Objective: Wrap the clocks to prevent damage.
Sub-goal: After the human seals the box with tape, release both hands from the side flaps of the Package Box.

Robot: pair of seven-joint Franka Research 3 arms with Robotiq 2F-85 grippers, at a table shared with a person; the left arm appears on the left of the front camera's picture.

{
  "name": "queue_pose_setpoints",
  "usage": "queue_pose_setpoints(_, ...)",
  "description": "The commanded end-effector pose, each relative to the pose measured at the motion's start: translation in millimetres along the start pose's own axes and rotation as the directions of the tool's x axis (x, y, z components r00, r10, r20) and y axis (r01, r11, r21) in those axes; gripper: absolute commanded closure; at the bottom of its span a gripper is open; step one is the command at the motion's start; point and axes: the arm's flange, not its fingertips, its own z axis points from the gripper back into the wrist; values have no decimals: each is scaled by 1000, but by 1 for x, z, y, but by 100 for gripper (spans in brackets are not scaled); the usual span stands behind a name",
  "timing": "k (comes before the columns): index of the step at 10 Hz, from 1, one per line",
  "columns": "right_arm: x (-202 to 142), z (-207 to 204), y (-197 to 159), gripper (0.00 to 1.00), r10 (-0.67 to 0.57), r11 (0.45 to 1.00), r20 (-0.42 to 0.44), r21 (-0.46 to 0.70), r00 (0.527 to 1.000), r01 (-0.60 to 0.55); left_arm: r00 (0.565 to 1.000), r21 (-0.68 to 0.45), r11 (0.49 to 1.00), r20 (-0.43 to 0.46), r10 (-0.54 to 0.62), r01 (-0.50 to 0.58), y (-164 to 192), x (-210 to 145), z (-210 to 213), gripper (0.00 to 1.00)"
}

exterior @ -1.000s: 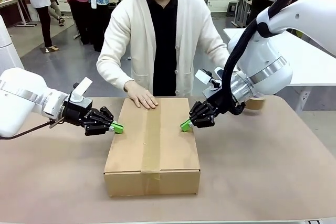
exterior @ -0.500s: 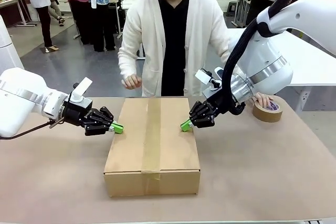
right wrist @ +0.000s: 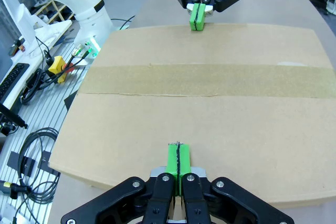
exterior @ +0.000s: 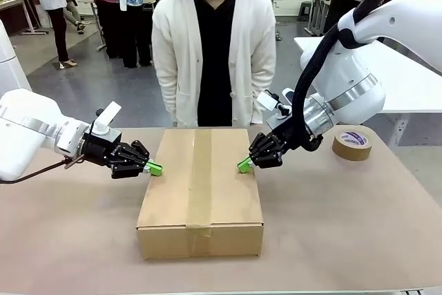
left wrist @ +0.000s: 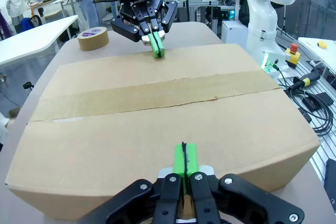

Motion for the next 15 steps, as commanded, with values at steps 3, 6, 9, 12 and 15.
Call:
queue_pose_setpoints(3, -2, -2, 0, 99, -3, 1000, -4, -1, 1000, 3, 1000, 5, 1000, -9, -4, 4, -1, -3, -3, 100)
queue_pose_setpoints(6, 18, 17, 14, 99, -14, 1000, -53, -12, 998, 13, 999, 16, 1000, -51, 9, -8, -8, 23, 10, 100)
queue_pose_setpoints(9, 98, 75, 69, 99, -117, 993, -238, -32, 964, 113, 978, -1, 997, -194, 75, -77, -15, 130, 56, 100)
queue_pose_setpoints(12, 145, 124, 135, 99, -272, 959, -362, -183, 892, 218, 875, 144, 980, -447, 187, -135, -41, 200, 104, 100)
queue_pose_setpoints(15, 163, 170, 195, 99, -359, 894, -315, -386, 879, 227, 828, 262, 959, -508, 236, -113, -76, 234, 146, 100)
